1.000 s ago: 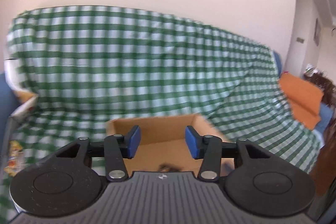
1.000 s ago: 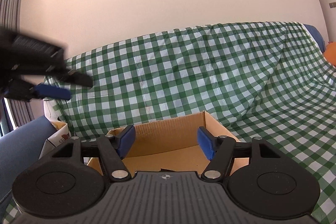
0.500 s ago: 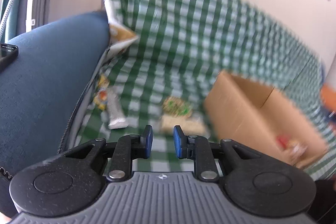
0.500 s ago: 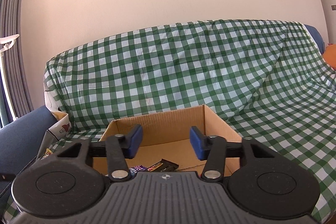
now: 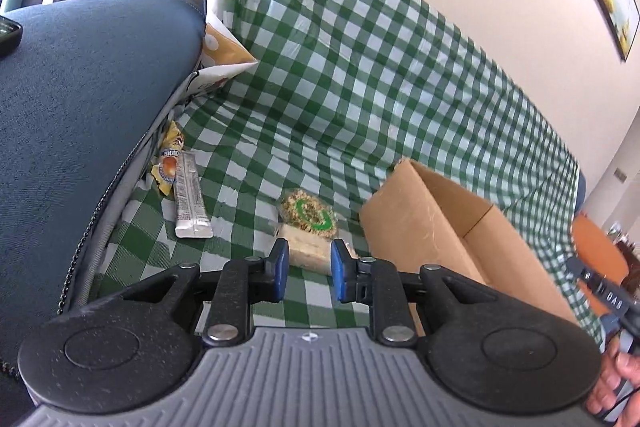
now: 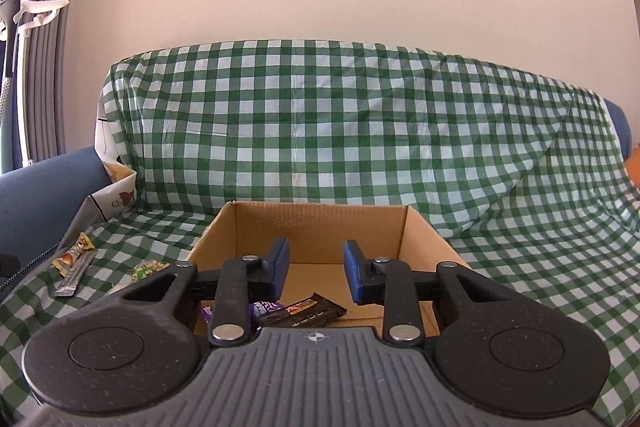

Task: Organize snacks
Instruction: 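Move the left tool to the silver bar while the right tool reaches the rice cake pack, then grasp the silver-wrapped bar with the left gripper while the right gripper grasps the rice cake pack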

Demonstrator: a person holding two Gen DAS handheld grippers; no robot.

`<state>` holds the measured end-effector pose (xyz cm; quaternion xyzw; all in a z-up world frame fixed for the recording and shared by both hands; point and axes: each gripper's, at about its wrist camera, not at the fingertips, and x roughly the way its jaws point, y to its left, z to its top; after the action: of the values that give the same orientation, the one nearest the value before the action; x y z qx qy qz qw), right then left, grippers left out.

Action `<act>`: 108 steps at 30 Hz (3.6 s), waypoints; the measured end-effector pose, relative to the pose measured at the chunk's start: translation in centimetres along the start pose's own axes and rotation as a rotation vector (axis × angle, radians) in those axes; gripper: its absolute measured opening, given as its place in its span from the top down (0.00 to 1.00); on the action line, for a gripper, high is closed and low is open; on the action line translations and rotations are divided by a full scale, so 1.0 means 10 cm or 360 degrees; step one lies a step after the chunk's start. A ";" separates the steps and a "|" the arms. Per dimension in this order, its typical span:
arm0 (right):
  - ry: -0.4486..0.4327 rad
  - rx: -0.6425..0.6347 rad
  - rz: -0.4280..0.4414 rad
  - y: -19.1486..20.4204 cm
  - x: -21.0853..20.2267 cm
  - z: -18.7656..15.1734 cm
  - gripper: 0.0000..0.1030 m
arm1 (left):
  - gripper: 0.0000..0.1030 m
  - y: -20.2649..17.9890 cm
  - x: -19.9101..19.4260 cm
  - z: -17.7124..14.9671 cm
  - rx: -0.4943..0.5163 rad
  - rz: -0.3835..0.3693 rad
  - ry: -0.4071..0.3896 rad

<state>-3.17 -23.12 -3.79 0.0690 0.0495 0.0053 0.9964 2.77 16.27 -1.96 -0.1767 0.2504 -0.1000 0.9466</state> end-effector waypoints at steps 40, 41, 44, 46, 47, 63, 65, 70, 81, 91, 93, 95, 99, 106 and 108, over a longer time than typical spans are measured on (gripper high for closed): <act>0.0915 0.0617 0.0042 2.06 1.82 -0.09 0.38 | 0.77 0.55 0.99 0.12 -0.0157 0.0501 -0.0139; 0.1001 0.0715 -0.0046 2.03 1.94 -0.18 0.36 | 0.77 0.57 1.02 0.12 -0.0162 0.0510 -0.0116; 0.1164 0.0992 -0.0279 1.87 2.15 -0.44 0.33 | 0.76 0.63 1.12 0.11 -0.0173 0.0512 -0.0059; 0.1168 0.1097 -0.0344 1.84 2.22 -0.51 0.18 | 0.72 0.65 1.20 0.10 -0.0154 0.0529 -0.0032; 0.1172 0.1098 -0.0355 1.85 2.25 -0.51 0.14 | 0.66 0.66 1.24 0.10 -0.0144 0.0544 -0.0013; 0.1258 0.0590 -0.0277 2.15 2.47 -0.41 0.24 | 0.52 0.57 1.55 0.00 0.0114 0.0656 0.0070; 0.1249 0.0502 -0.0215 2.13 2.39 -0.41 0.50 | 0.60 0.57 1.56 0.00 0.0125 0.0684 0.0072; 0.1293 0.0416 -0.0084 1.97 2.14 -0.42 0.63 | 0.61 0.57 1.50 0.00 0.0133 0.0668 0.0088; 0.1202 -0.0170 0.0413 1.96 1.04 -0.55 0.63 | 0.61 0.53 1.14 -0.02 -0.0093 0.0504 0.0198; 0.1053 -0.0183 0.0550 1.68 0.38 -0.76 0.63 | 0.61 0.17 0.57 -0.34 -0.0225 0.0313 0.0331; 0.1044 -0.0171 0.0566 1.63 0.30 -0.83 0.63 | 0.61 0.17 0.50 -0.40 -0.0260 0.0290 0.0396; 0.1033 -0.0179 0.0559 1.62 0.27 -0.88 0.63 | 0.61 0.12 0.44 -0.44 -0.0256 0.0290 0.0443; 0.1012 -0.0146 0.0556 1.59 0.28 -0.95 0.63 | 0.61 -0.01 0.37 -0.51 -0.0207 0.0333 0.0505; 0.0929 -0.0180 0.0560 1.63 0.32 -1.03 0.59 | 0.57 -0.01 0.43 -0.68 -0.0226 0.0443 0.0517; 0.0921 -0.0179 0.0574 1.62 0.31 -1.03 0.56 | 0.53 -0.03 0.47 -0.69 -0.0195 0.0474 0.0472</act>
<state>-1.12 -5.63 -12.01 0.0172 0.3167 0.2033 0.9263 3.30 12.70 -9.49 -0.1783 0.4159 0.0315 0.8912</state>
